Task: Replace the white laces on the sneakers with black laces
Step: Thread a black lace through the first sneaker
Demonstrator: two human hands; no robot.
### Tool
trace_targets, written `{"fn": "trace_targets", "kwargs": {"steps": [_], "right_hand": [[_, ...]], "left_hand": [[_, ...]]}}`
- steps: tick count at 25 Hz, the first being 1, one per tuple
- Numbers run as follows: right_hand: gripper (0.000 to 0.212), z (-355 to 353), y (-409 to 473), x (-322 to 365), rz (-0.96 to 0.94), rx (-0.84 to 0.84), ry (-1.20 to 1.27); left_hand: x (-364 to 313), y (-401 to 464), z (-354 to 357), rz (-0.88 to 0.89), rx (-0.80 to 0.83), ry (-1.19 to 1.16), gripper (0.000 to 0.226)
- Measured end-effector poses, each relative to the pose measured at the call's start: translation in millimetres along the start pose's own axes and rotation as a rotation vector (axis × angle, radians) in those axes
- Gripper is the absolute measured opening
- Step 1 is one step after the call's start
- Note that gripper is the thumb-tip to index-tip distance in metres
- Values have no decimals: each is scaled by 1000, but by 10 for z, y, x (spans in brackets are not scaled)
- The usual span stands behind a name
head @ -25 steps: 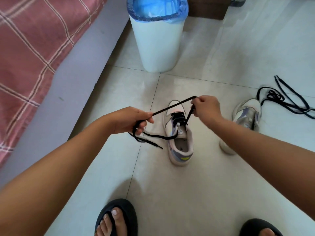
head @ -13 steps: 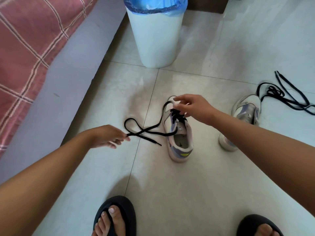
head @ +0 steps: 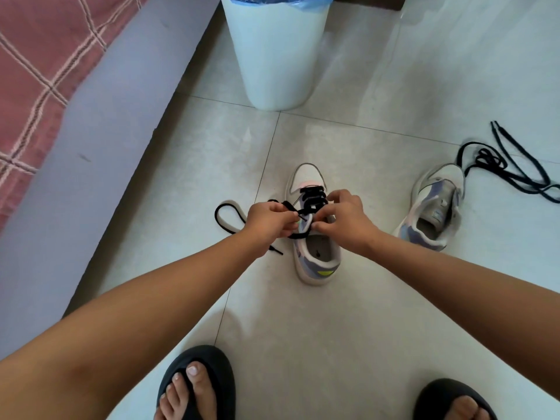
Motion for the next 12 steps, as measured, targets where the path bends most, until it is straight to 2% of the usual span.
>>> {"fn": "trace_targets", "kwargs": {"steps": [4,8,12], "right_hand": [[15,56,-6,1,17,-30,35],[14,77,-19,-14,51,-22,96],[13,73,-16,-12,87,-11,132]], "left_hand": [[-27,31,-33,65,-26,169,8],[-109,33,-58,254,-44,419,5],[-189,32,-30,328,32,442,8]]}}
Point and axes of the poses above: each hand's wrist, its own y-axis towards the middle knuckle, its own z-axis out of the palm, x = y × z, the point moved 4 cm from there along y, towards the middle knuckle, and after that the axes turned 1 degree about -x, right-handed, at the moved point
